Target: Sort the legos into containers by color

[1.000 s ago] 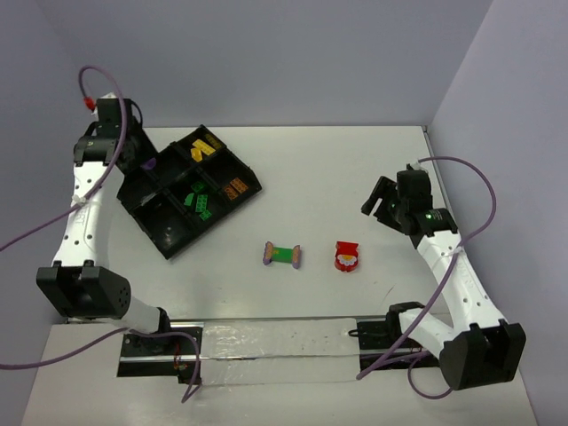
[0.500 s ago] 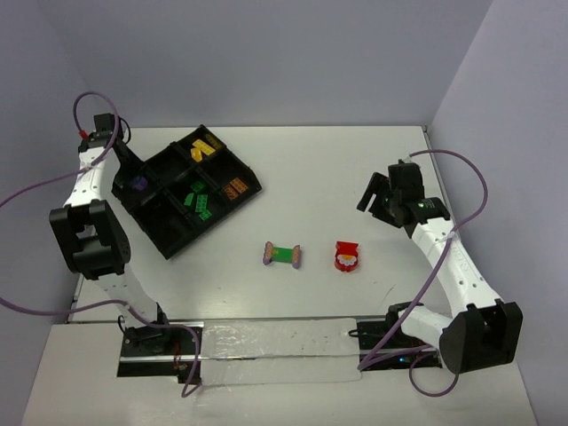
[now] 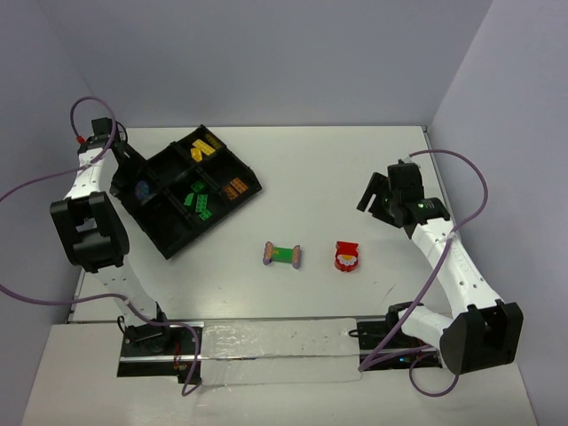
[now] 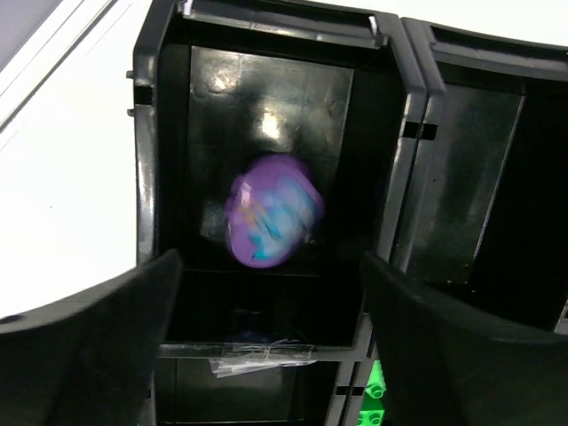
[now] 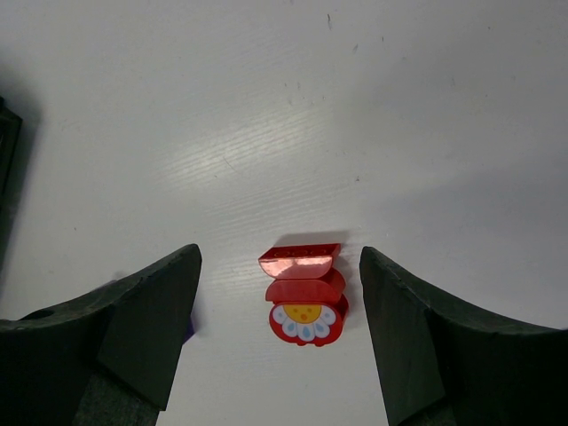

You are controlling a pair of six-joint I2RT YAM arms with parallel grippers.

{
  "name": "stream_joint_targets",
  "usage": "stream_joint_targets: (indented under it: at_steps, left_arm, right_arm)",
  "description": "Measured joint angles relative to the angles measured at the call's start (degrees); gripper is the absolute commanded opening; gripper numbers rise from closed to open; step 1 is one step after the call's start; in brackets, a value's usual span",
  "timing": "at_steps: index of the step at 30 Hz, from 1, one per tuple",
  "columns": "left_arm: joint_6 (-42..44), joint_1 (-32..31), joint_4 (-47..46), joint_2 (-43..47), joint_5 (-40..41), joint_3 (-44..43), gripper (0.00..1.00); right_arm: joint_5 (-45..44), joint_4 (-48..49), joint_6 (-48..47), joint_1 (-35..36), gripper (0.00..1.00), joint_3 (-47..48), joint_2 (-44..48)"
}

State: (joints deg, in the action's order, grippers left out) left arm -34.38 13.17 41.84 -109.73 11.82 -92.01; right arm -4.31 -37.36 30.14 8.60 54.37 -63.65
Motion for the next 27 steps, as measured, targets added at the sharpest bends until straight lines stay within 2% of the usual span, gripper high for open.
stream_joint_targets:
  at_steps: [8,12,14,17,22,27]
  left_arm:
    - [1.83,-0.65,0.04,1.65,-2.15,-1.43,0.95]
    - [3.98,-4.9,0.55,6.86,-2.96,-1.64,0.94]
    - [5.44,-10.33,1.01,9.87,-1.98,-1.7,0.93]
    - [7.13,-21.96,1.11,13.68,-1.89,-0.34,0.9]
    - [6.74,-41.85,0.18,18.9,-5.41,10.8,0.89]
    - [4.34,-55.82,0.74,18.93,-7.26,20.46,0.89]
  right_arm:
    - [-1.27,-0.07,0.48,2.47,0.79,-0.04,1.72]
    - [-1.55,-0.05,0.83,4.19,0.79,-0.06,1.96]
    - [-1.91,-0.04,1.06,5.38,0.79,-0.11,1.86]
    - [-2.19,0.02,1.32,7.78,0.8,-0.11,1.26]
    - [-1.7,0.04,1.33,11.64,0.8,-0.14,0.51]
    - [-1.49,0.14,1.67,13.28,0.8,-1.35,0.58]
